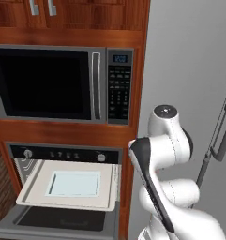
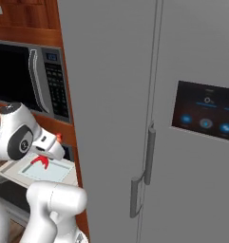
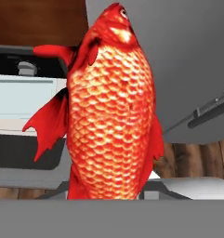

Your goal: Place the fish on the rack of the oven.

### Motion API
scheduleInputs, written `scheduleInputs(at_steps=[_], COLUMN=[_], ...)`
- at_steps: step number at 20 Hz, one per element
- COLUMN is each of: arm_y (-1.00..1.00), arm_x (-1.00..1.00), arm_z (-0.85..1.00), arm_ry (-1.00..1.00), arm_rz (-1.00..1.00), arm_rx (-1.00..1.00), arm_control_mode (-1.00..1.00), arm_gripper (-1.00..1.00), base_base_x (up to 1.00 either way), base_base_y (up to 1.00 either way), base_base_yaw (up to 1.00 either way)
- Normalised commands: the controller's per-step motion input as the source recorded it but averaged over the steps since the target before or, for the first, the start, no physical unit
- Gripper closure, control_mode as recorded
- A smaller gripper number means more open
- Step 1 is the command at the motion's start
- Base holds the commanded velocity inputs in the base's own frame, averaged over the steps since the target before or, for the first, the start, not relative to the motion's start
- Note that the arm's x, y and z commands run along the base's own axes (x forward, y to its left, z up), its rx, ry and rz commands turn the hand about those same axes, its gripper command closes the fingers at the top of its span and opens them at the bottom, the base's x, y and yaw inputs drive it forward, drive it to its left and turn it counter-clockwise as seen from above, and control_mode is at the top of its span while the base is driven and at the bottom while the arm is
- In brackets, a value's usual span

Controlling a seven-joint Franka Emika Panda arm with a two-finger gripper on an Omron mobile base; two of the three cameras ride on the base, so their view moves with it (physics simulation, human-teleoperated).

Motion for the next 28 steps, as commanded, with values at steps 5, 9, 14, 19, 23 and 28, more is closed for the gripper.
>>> scheduleInputs(at_steps=[5, 9, 14, 19, 23, 28], arm_y=[1.0, 1.0, 1.0, 0.79, 0.72, 0.41], arm_x=[0.16, 0.62, 0.35, 0.31, 0.51, 0.69], arm_z=[-0.21, -0.69, -0.9, -0.69, -0.54, -0.26], arm_ry=[-0.09, 0.06, 0.03, 0.0, -0.03, 0.0], arm_rz=[0.18, 0.05, -0.06, -0.13, -0.11, -0.03], arm_rx=[-0.17, -0.06, 0.01, -0.15, -0.15, -0.03], arm_control_mode=[-1.0, -1.0, -1.0, -1.0, -1.0, -1.0], arm_gripper=[1.0, 1.0, 1.0, 1.0, 1.0, 1.0], base_base_x=[0.0, 0.0, 0.0, 0.0, 0.0, 0.0], base_base_y=[0.0, 0.0, 0.0, 0.0, 0.0, 0.0], base_base_yaw=[0.0, 0.0, 0.0, 0.0, 0.0, 0.0])
